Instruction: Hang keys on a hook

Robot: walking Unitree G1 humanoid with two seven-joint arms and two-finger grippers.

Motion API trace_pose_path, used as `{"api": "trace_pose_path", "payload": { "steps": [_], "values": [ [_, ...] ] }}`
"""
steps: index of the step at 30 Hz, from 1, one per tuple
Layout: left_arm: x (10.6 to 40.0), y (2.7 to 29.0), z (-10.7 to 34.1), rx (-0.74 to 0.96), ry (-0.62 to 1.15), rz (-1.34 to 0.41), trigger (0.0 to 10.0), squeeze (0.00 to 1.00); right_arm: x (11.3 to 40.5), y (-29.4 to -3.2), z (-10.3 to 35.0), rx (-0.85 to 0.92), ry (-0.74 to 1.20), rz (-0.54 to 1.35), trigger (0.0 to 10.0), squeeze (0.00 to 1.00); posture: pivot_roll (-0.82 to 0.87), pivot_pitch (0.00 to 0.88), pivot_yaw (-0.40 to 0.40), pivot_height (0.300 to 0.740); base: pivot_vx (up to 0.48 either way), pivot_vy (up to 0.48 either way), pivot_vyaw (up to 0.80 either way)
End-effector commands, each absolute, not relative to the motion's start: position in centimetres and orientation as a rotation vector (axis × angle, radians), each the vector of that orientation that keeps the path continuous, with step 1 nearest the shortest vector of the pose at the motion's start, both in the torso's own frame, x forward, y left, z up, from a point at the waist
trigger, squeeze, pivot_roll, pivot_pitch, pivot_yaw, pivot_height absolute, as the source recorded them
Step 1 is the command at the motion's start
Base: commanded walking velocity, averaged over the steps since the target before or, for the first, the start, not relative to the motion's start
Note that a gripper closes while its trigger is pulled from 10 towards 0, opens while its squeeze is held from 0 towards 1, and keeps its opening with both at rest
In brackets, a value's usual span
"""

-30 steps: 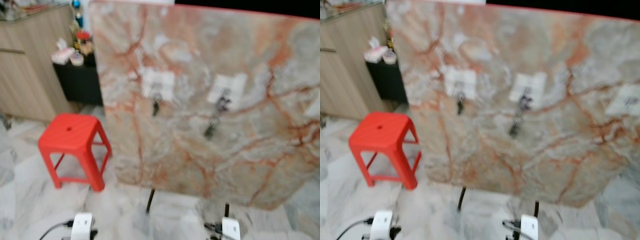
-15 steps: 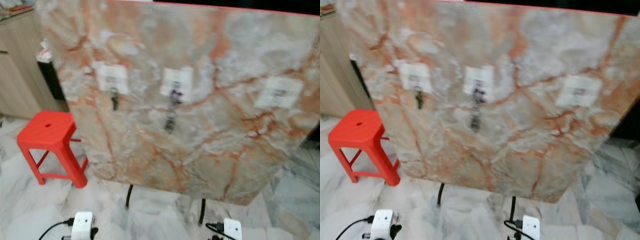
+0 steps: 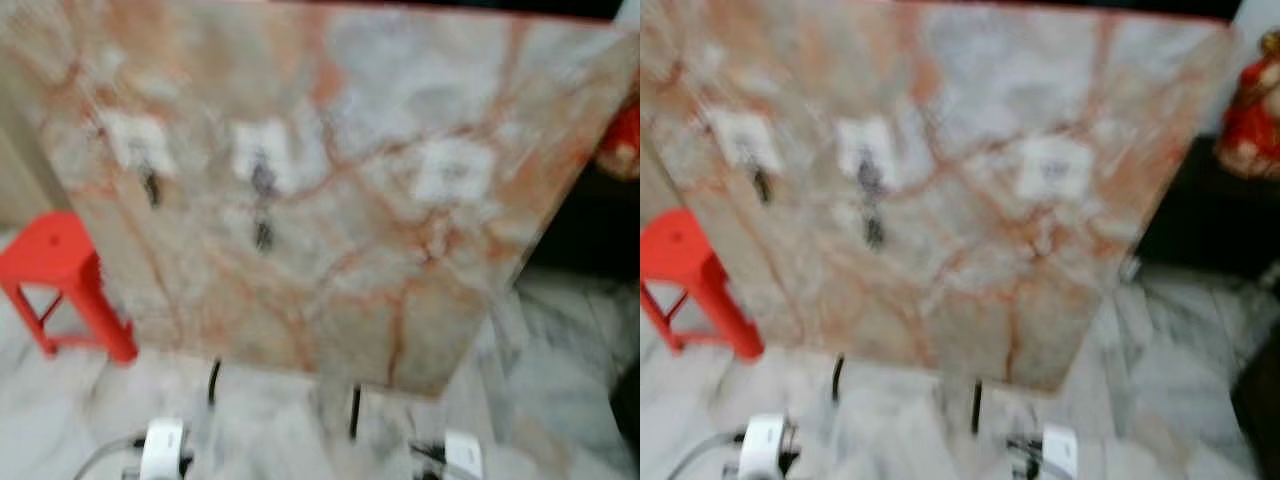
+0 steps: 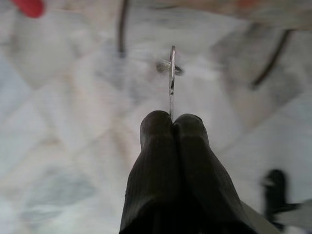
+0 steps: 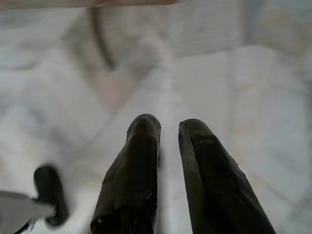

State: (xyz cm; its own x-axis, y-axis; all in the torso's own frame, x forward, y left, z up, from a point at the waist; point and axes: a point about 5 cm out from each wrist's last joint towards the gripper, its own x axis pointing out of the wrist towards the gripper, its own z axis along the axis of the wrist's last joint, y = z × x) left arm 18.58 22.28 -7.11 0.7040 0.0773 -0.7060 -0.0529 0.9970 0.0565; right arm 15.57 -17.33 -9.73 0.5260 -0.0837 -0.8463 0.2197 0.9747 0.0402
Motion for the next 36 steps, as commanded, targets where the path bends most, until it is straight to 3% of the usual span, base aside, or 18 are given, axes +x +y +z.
{"api": "trace_pose_path", "payload": {
  "steps": [1,24,36],
  "values": [
    [18.3,23.2,-7.1,0.045,0.795,0.09,10.0,0.0,16.1,-16.9,-9.6,0.15,0.992,-0.171,10.0,0.0,0.03,0.0,-0.037,0.74,0.0,-0.39,0.0],
    [18.7,23.1,-6.9,0.053,0.785,0.089,10.0,0.0,16.1,-16.8,-9.6,0.152,0.991,-0.164,10.0,0.0,0.03,0.0,-0.033,0.74,0.0,-0.39,0.0],
    [22.7,23.6,-4.1,0.058,0.604,0.11,10.0,0.0,16.2,-16.9,-9.5,0.15,0.988,-0.161,10.0,0.0,0.02,0.0,-0.039,0.74,0.0,0.0,0.0]
  ]
}}
